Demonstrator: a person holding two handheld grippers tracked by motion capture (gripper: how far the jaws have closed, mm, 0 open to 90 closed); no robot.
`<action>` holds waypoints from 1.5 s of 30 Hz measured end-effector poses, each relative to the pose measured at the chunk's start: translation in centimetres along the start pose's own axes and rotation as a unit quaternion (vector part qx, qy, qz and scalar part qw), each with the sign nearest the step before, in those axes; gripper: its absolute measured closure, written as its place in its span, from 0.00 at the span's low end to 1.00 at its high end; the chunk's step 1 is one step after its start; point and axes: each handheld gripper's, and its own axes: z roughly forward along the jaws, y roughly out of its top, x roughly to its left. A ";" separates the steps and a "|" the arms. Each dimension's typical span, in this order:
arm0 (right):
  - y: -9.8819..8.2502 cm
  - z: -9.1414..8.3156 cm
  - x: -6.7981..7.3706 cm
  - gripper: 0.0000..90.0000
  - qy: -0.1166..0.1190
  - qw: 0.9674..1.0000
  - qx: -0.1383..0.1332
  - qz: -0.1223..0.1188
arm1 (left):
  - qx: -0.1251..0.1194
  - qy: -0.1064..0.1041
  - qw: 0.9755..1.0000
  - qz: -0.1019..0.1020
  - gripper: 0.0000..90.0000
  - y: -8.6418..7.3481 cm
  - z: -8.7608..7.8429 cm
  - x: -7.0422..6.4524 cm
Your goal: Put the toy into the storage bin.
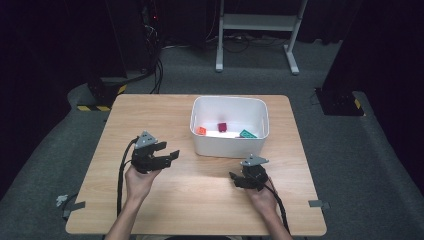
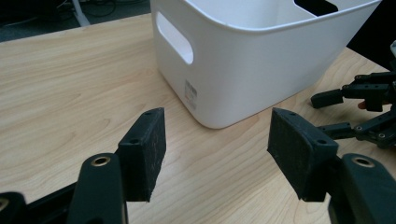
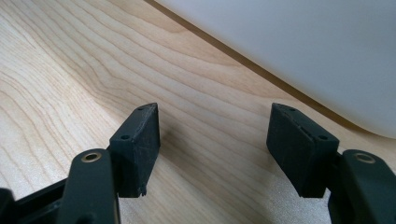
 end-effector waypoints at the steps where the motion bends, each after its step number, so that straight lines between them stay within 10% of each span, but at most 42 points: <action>1: 0.0 0.0 0.0 0.39 0.000 1.000 0.000 0.000 | 0.001 0.002 1.000 -0.001 0.41 -0.2 0.0 0.0; 24: 0.0 0.0 0.0 0.39 0.000 1.000 0.000 0.000 | 0.043 0.041 0.998 -0.017 0.40 -6.1 2.2 0.8; 35: 0.0 0.0 0.0 0.39 -0.001 1.000 0.000 0.001 | 0.088 0.076 0.993 -0.005 0.40 -9.1 4.6 1.0; 45: 0.0 0.0 0.0 0.38 0.000 1.000 0.000 0.000 | 0.077 0.095 0.993 -0.004 0.29 -9.7 5.0 1.0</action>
